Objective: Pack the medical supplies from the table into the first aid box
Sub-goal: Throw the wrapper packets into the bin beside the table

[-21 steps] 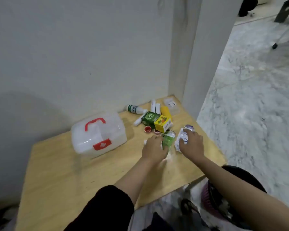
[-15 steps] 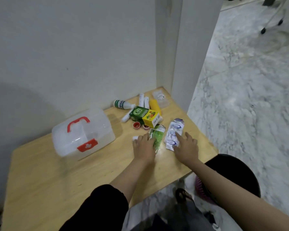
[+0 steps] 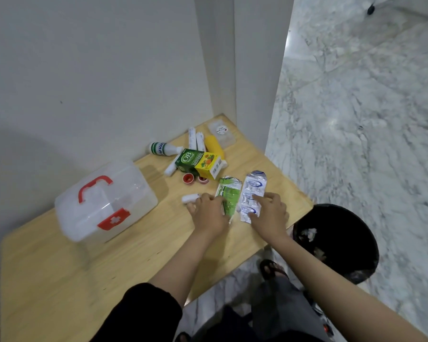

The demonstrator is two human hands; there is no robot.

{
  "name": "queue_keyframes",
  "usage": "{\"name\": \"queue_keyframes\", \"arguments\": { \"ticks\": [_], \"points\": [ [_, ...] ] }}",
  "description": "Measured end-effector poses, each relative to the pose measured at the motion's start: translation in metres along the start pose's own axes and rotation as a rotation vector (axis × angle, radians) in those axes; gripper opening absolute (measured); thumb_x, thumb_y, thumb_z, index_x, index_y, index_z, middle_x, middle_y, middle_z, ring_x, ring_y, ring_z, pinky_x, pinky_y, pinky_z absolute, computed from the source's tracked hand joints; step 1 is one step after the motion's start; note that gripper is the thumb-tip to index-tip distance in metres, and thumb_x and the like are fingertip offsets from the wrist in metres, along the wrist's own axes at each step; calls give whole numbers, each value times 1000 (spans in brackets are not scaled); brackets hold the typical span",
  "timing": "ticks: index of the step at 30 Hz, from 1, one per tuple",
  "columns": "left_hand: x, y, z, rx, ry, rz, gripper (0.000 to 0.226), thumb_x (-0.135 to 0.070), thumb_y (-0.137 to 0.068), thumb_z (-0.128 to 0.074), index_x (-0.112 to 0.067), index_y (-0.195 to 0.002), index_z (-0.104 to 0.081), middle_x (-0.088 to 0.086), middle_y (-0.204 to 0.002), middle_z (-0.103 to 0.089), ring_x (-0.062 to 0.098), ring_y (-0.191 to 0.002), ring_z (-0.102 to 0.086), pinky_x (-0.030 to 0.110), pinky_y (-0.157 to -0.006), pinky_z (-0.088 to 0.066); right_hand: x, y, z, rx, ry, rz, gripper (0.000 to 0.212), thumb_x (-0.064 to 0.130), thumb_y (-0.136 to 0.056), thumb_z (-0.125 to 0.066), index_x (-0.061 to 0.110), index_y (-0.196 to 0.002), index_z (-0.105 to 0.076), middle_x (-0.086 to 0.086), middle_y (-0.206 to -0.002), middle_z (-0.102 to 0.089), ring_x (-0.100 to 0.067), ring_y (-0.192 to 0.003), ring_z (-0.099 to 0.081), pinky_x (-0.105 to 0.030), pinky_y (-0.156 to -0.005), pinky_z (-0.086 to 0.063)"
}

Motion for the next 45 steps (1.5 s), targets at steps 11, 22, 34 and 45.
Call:
{"name": "queue_keyframes", "arguments": {
  "ticks": [11, 22, 34, 45],
  "points": [
    [-18, 12, 1, -20, 474, -100, 28, -17, -76, -71, -18, -103, -66, 0, -100, -46, 9, -69, -51, 15, -68, -39, -20, 16, 24, -96, -373, -56, 49, -1, -75, -63, 12, -122, -58, -2, -106, -41, -27, -97, -60, -27, -83, -45],
    [-187, -6, -42, 113, 551, -376, 26, -13, -79, -67, -13, -105, -66, 0, -101, -48, 1, -72, -51, 5, -67, -38, -181, 19, 119, -505, -537, -422, 47, 2, -79, -64, 0, -125, -54, -19, -119, -55, -27, -83, -63, -27, -79, -47],
    [-344, -35, -210, 521, 89, -439, 30, -29, -86, -59, -12, -110, -55, 8, -119, -45, 26, -99, -56, 30, -76, -42, -342, 5, 109, -240, -636, -919, 54, 21, -92, -53, 6, -141, -35, -15, -146, -41, -33, -128, -45, -42, -99, -42],
    [-335, -39, -207, 515, 54, -394, 46, -38, -89, -53, -14, -128, -46, 11, -134, -41, 24, -113, -50, 27, -79, -37, -327, -5, 128, -311, -635, -862, 42, 19, -94, -52, 10, -135, -46, -11, -137, -52, -27, -120, -53, -33, -91, -44]
  ]
}}
Point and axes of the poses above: each hand's wrist, its own y-axis away from the middle knuckle, its own z-axis out of the back of the hand, x = y × z, the point moved 9 cm from there along -y, towards the middle knuckle
